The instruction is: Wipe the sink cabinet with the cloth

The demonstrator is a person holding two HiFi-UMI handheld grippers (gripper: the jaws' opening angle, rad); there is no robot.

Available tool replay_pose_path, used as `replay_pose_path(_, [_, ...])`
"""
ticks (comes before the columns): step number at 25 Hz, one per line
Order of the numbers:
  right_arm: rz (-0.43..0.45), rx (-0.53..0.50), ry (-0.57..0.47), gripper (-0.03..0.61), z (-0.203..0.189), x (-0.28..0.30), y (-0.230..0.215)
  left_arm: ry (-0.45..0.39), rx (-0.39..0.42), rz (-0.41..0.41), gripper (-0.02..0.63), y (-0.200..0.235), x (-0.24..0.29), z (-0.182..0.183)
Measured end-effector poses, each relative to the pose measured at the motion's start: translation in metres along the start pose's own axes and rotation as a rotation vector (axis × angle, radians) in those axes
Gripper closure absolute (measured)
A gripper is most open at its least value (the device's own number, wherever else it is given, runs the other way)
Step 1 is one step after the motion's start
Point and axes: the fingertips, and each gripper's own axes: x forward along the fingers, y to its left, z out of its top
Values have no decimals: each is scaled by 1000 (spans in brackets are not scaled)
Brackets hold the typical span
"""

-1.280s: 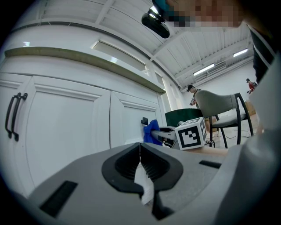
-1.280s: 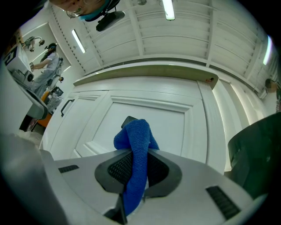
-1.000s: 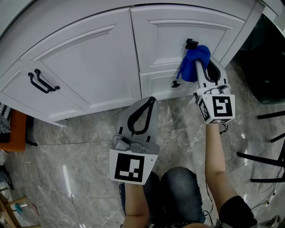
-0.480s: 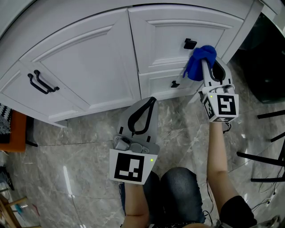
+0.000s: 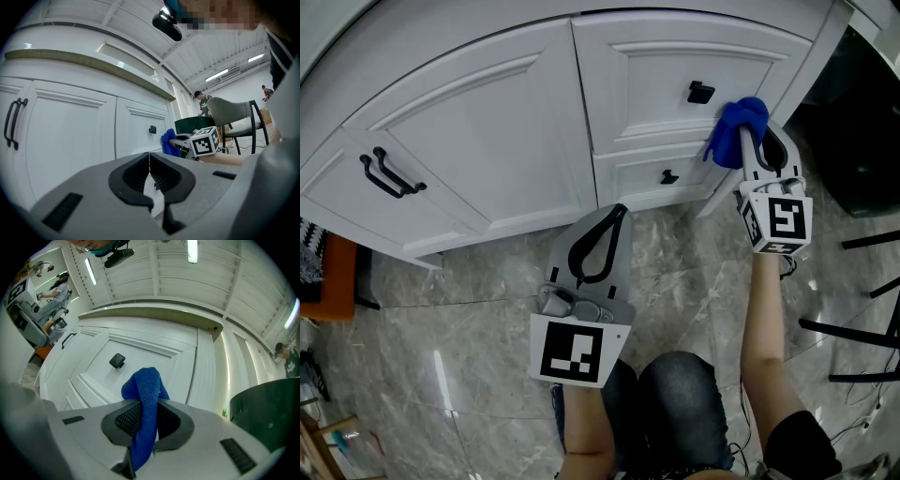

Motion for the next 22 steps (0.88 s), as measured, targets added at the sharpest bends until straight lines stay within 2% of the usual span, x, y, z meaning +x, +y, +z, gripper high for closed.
replay_pose_path(16, [-54,36,32,518,-13,-9,-13,-11,-14,8,607,8,-5,1])
replay_pose_path(22, [-132,98,82,518,-37,-18,-36,-16,-22,7,607,8,-6,3])
